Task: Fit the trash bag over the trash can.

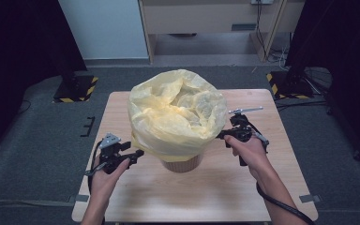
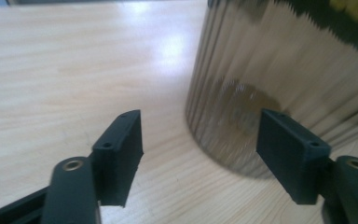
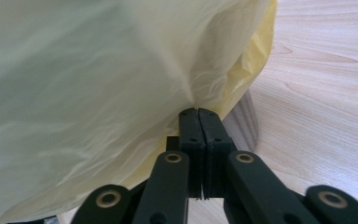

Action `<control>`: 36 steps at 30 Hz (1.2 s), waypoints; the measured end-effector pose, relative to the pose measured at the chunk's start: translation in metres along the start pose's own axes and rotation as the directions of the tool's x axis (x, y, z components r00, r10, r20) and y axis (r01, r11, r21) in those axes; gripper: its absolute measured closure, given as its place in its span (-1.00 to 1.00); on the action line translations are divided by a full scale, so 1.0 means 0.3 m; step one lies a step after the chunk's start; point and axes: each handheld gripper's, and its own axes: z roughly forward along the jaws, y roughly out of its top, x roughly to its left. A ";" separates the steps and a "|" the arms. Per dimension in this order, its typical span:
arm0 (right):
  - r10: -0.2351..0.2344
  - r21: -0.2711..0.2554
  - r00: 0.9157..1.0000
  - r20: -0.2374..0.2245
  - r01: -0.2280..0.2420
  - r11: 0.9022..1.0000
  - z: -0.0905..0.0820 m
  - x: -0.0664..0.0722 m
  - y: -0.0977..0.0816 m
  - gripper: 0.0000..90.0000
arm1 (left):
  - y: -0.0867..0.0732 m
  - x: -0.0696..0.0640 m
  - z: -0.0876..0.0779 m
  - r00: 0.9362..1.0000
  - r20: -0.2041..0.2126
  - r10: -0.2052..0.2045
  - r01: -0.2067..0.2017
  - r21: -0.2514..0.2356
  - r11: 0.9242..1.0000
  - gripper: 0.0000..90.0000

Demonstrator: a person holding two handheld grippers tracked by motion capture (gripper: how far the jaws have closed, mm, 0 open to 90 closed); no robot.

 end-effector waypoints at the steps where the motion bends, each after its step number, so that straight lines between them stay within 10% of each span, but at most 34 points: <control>1: -0.012 0.004 1.000 0.007 0.012 1.000 0.000 0.002 0.000 1.00 | 0.011 0.000 -0.012 1.000 -0.004 -0.008 0.008 -0.007 1.000 -0.23; 11: -0.030 0.010 0.999 0.016 0.030 1.000 -0.006 0.014 -0.002 0.97 | 0.113 -0.013 -0.114 1.000 -0.009 0.008 -0.009 -0.071 0.997 -0.15; 24: -0.034 0.011 0.999 0.028 0.034 0.999 -0.010 0.016 0.001 0.90 | 0.230 -0.029 -0.185 0.995 0.066 -0.074 0.084 -0.165 0.983 -0.10; 36: -0.032 0.014 0.999 0.034 0.031 0.999 -0.009 0.017 0.003 0.89 | 0.241 -0.057 -0.187 0.986 0.130 -0.106 0.123 -0.137 0.983 -0.18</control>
